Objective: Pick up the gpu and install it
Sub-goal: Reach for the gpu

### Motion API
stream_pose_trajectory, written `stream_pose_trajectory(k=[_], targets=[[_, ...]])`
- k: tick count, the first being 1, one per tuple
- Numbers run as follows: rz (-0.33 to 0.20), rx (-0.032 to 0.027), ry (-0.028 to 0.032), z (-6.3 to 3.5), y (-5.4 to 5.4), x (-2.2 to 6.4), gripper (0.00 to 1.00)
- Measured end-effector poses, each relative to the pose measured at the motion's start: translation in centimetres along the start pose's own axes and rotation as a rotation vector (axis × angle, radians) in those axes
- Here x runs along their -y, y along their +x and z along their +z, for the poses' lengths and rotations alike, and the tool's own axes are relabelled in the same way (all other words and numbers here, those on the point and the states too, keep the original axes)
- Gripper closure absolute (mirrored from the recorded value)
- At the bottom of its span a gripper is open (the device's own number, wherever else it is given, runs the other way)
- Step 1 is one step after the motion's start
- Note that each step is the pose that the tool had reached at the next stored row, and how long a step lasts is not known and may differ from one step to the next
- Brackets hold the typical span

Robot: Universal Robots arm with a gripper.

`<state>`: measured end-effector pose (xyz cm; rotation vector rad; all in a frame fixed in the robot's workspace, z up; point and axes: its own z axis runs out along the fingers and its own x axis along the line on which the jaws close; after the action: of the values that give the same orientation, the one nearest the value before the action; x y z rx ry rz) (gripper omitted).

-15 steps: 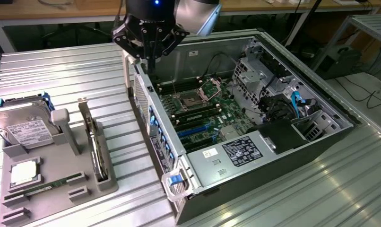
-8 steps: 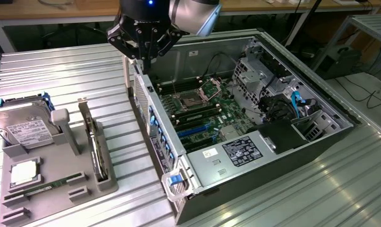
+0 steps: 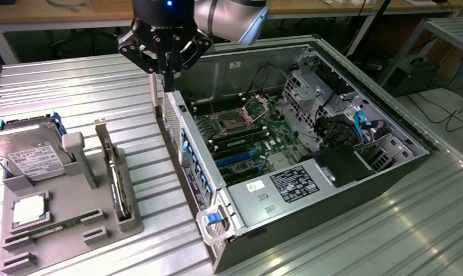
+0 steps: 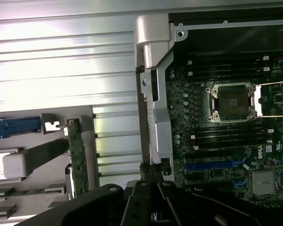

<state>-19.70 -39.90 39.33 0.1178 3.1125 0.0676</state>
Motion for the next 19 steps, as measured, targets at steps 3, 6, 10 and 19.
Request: stream_pose_trajectory(k=[3, 6, 10, 19], targets=[[0.000, 0.0000, 0.0001, -0.03, 1.0, 0.09, 0.89], [0.000, 0.0000, 0.0000, -0.06, 2.0, 0.21, 0.89], [-0.004, -0.0002, -0.0001, -0.09, 2.9, 0.41, 0.89], [-0.052, -0.0023, -0.0013, -0.09, 3.9, 0.62, 0.89]])
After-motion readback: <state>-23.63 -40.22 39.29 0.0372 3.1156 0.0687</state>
